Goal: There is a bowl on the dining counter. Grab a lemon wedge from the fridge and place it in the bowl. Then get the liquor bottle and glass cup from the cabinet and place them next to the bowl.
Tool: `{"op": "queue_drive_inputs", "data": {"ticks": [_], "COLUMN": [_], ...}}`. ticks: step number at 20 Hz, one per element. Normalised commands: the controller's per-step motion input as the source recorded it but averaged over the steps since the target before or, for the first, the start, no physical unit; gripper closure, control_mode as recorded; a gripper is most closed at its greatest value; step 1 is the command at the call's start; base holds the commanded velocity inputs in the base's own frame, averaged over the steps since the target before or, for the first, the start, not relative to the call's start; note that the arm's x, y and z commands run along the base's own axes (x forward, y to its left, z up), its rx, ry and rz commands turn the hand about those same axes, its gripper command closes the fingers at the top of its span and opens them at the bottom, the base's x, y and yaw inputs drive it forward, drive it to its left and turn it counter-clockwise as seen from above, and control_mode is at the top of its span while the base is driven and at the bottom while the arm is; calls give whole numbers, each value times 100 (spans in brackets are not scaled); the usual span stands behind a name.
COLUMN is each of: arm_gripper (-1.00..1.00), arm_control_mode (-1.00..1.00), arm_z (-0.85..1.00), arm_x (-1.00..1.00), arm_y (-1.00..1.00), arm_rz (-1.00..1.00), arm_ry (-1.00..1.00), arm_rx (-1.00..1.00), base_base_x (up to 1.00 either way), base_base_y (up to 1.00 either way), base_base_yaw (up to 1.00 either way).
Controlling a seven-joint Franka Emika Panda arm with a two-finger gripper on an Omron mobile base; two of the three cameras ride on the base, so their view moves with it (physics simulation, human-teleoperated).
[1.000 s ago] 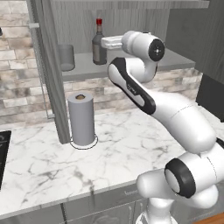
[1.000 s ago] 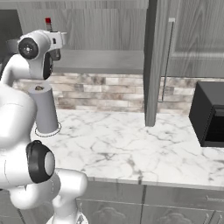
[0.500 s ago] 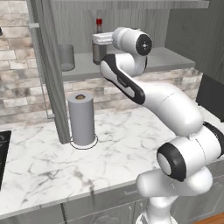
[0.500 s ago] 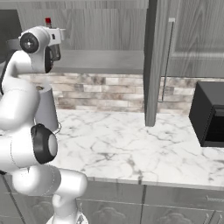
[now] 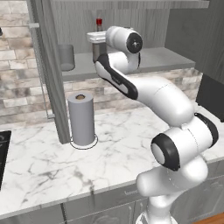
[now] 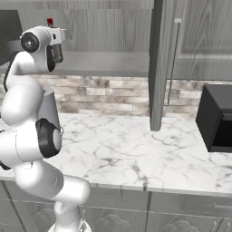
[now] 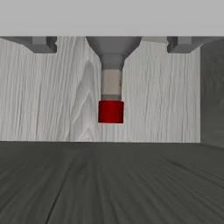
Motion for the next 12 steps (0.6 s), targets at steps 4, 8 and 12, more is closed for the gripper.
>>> {"op": "queue_drive_inputs", "data": {"ticks": [4, 8, 12], "arm_gripper": [-100, -100, -100], "arm_control_mode": [-100, -100, -100], "arm_z": [0, 0, 0], "arm_x": [20, 15, 12], "arm_y": [7, 2, 0], "arm_rz": [0, 0, 0], "arm_ry": [5, 5, 2], "arm_rx": [0, 0, 0], "base_base_x": [0, 0, 0], "base_base_y": [0, 0, 0], "base_base_yaw": [0, 0, 0]}}
